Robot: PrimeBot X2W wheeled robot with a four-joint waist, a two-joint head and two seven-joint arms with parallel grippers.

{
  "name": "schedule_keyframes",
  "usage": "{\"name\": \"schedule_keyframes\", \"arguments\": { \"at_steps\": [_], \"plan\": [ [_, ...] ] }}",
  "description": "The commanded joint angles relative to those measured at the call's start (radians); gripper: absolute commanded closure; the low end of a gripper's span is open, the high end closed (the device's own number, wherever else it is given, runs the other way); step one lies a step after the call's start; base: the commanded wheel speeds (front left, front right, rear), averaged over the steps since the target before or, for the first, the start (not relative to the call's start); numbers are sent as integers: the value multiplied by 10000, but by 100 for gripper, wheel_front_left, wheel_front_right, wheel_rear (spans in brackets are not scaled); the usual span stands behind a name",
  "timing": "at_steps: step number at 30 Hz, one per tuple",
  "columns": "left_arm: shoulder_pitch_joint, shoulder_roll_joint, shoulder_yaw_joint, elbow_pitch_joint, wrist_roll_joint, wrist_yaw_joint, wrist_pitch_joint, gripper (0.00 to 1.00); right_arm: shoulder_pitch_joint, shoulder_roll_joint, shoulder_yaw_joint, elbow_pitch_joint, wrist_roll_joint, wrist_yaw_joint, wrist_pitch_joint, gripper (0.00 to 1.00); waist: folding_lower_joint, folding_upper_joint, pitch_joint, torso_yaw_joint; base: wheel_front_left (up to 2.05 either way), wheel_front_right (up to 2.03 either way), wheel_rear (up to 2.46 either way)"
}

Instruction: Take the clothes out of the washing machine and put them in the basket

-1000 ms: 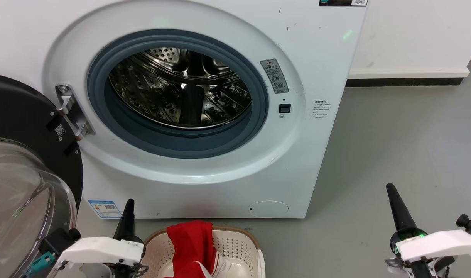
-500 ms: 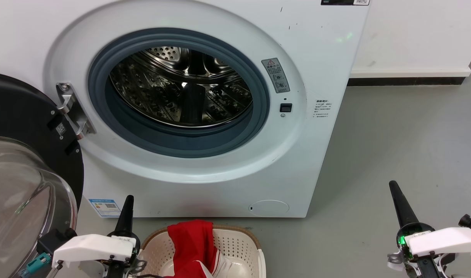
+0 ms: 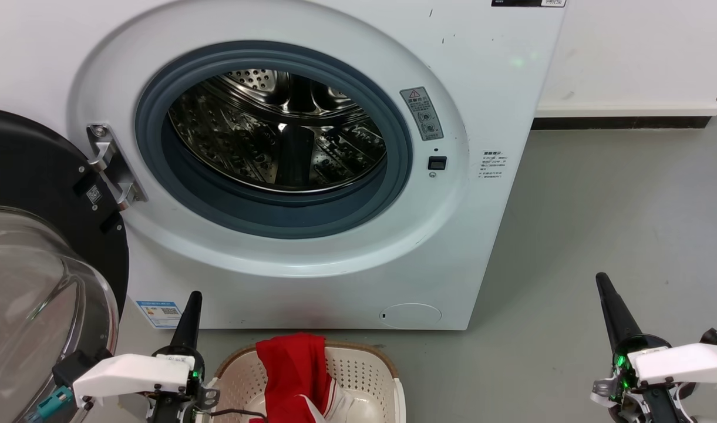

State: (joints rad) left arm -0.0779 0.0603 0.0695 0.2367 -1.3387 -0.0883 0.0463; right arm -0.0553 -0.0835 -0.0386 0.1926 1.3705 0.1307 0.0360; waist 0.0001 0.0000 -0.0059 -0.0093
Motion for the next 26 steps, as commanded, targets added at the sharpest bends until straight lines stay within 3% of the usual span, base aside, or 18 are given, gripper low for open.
{"name": "schedule_keyframes", "arguments": {
  "at_steps": [1,26],
  "plan": [
    [-182,-2,58,-25,-166,-62,54,100,-228,-30,-36,-5,189,1,26,100,-1,0,2,3,0,0,0],
    [-324,-82,379,65,-2140,-385,562,100,-504,30,-284,399,2161,1,366,100,-1,0,66,68,0,0,0]
  ]
}}
